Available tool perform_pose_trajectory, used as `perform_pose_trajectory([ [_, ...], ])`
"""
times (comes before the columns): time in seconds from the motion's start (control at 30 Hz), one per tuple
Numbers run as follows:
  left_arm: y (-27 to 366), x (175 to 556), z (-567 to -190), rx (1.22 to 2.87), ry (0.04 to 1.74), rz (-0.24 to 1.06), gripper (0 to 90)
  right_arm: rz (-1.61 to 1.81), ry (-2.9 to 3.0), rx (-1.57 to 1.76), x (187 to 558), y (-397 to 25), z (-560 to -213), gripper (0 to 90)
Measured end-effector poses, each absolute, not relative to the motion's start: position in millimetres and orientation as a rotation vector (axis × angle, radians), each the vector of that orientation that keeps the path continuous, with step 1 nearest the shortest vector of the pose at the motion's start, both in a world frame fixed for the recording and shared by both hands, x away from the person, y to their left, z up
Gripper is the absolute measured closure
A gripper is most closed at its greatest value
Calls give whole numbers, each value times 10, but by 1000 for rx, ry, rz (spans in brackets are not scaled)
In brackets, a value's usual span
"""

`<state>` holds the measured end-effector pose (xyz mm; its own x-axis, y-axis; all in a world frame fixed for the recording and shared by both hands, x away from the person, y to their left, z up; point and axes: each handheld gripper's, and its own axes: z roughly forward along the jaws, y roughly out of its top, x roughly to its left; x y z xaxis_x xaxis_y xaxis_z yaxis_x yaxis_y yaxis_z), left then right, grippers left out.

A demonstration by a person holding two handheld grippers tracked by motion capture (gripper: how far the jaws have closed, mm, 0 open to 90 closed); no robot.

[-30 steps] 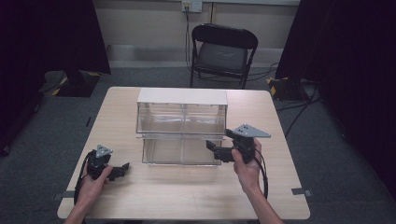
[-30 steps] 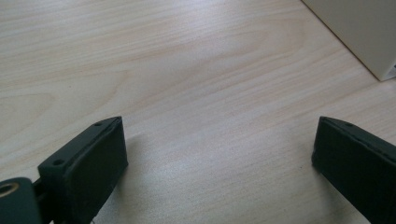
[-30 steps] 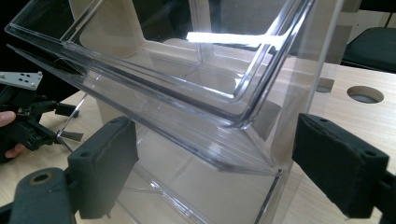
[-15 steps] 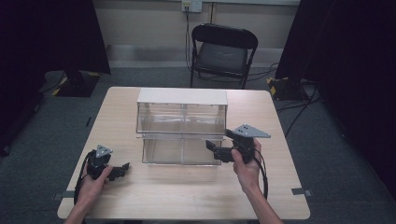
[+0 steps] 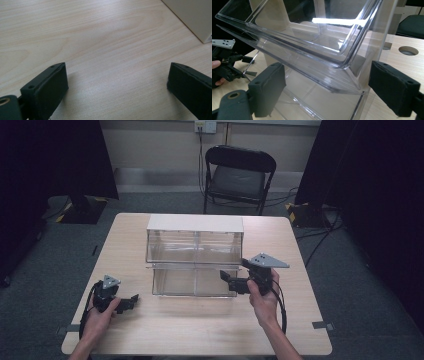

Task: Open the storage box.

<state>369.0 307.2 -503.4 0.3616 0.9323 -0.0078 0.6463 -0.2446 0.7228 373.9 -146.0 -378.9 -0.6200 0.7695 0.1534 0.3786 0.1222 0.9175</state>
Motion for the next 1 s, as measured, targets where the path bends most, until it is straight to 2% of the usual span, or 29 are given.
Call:
perform_pose_trajectory([
  [1.0,3074,3687,-5034,1988,1361,571,27,1502,2047,1113,3740,-1455,-3792,133],
])
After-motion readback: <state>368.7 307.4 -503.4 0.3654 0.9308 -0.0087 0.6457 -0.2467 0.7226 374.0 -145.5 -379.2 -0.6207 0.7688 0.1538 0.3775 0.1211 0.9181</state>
